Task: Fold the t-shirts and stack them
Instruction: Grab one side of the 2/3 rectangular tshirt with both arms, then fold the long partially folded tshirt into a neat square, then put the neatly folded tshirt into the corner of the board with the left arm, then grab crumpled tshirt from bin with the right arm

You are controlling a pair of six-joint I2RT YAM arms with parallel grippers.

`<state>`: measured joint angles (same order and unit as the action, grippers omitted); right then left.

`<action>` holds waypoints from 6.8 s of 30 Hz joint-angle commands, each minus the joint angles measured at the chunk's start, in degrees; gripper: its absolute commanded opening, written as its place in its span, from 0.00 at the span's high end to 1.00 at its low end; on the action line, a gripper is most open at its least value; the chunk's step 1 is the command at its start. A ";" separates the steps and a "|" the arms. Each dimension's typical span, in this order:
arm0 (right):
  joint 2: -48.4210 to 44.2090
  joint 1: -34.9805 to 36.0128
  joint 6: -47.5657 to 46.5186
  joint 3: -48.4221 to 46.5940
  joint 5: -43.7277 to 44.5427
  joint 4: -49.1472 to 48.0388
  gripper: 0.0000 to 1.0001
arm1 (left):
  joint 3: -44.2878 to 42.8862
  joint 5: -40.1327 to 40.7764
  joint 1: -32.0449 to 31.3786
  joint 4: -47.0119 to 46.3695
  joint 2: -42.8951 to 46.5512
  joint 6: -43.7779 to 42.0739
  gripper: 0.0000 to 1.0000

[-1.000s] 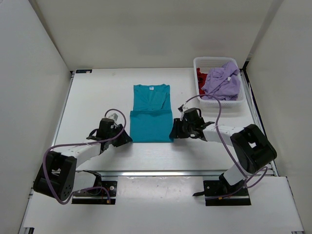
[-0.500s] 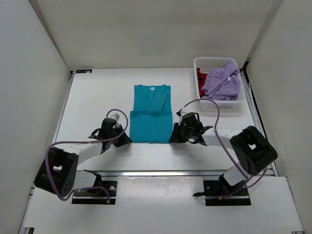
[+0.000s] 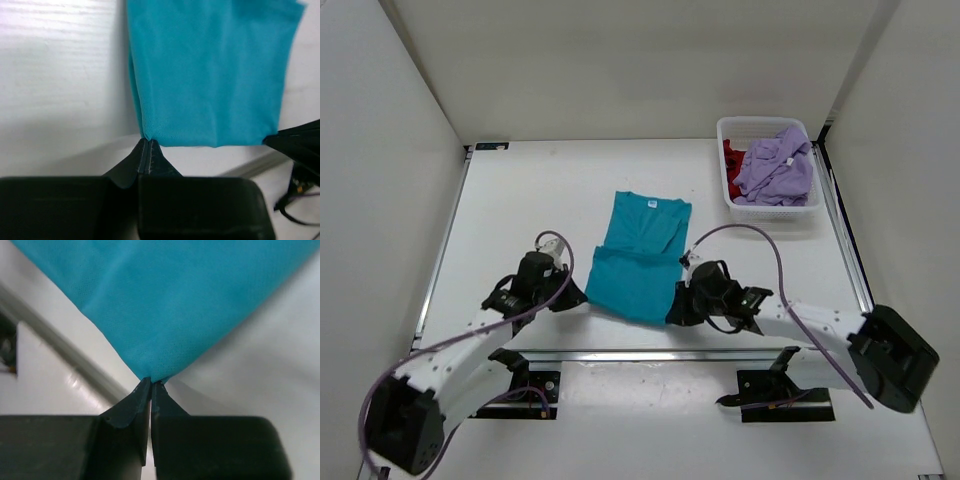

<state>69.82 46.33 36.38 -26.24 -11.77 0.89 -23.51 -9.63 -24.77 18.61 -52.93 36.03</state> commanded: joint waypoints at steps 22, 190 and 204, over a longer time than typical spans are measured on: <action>24.11 -30.24 -13.53 -41.59 -9.57 9.94 1.00 | -49.41 3.03 6.22 -5.16 -44.51 2.46 1.00; 54.21 -52.49 -22.75 -98.57 9.84 29.09 1.00 | -6.55 -2.50 -18.38 -32.41 -23.72 5.45 0.67; 23.43 -28.15 -19.94 -100.73 -13.63 21.44 0.99 | -2.61 -9.44 1.46 -30.57 -17.31 10.55 0.63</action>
<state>94.96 13.54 15.27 -122.37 -17.39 28.27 -28.14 -15.90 -28.01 -11.70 -74.22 44.51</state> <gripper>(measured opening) 0.031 0.374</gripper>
